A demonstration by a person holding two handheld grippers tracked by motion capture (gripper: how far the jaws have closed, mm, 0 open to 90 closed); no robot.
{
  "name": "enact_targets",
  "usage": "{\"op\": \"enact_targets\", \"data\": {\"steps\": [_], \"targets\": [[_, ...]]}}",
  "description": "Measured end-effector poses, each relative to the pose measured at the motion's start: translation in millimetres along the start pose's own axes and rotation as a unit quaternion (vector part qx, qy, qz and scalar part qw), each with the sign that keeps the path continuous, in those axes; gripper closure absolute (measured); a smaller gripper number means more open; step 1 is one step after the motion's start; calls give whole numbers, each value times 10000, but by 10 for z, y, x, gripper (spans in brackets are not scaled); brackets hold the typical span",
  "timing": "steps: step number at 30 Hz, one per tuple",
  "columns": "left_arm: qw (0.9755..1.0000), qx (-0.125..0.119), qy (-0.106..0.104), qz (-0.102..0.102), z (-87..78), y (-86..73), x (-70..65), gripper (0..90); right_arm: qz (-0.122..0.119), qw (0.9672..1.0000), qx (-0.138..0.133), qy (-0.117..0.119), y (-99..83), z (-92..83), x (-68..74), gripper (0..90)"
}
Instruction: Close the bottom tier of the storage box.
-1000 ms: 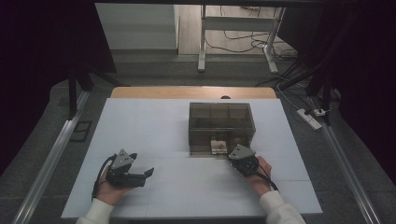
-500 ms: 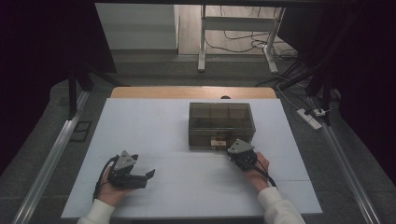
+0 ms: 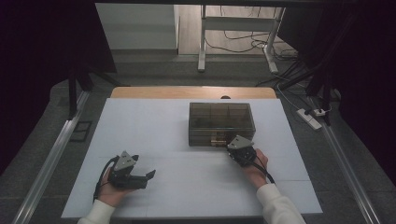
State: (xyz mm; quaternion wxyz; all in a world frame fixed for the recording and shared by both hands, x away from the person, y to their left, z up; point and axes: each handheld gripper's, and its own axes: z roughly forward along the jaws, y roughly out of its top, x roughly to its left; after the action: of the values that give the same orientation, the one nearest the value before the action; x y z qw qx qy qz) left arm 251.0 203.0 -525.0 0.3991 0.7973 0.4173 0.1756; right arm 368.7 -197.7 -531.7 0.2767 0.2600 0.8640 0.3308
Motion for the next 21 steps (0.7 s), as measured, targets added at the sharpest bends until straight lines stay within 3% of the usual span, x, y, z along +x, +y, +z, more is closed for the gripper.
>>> {"op": "enact_targets", "data": {"steps": [12,16,21], "targets": [[10000,27,-38,28,19,-2,-22,116,-24,9999,-64,-79,39,17,-17,894],[10000,31,-36,31,20,-6,-29,116,-2,9998,-165,-98,57,-45,-15,895],[10000,67,10,67,24,-12,-35,116,144,9994,-305,52,10,-178,3,895]]}}
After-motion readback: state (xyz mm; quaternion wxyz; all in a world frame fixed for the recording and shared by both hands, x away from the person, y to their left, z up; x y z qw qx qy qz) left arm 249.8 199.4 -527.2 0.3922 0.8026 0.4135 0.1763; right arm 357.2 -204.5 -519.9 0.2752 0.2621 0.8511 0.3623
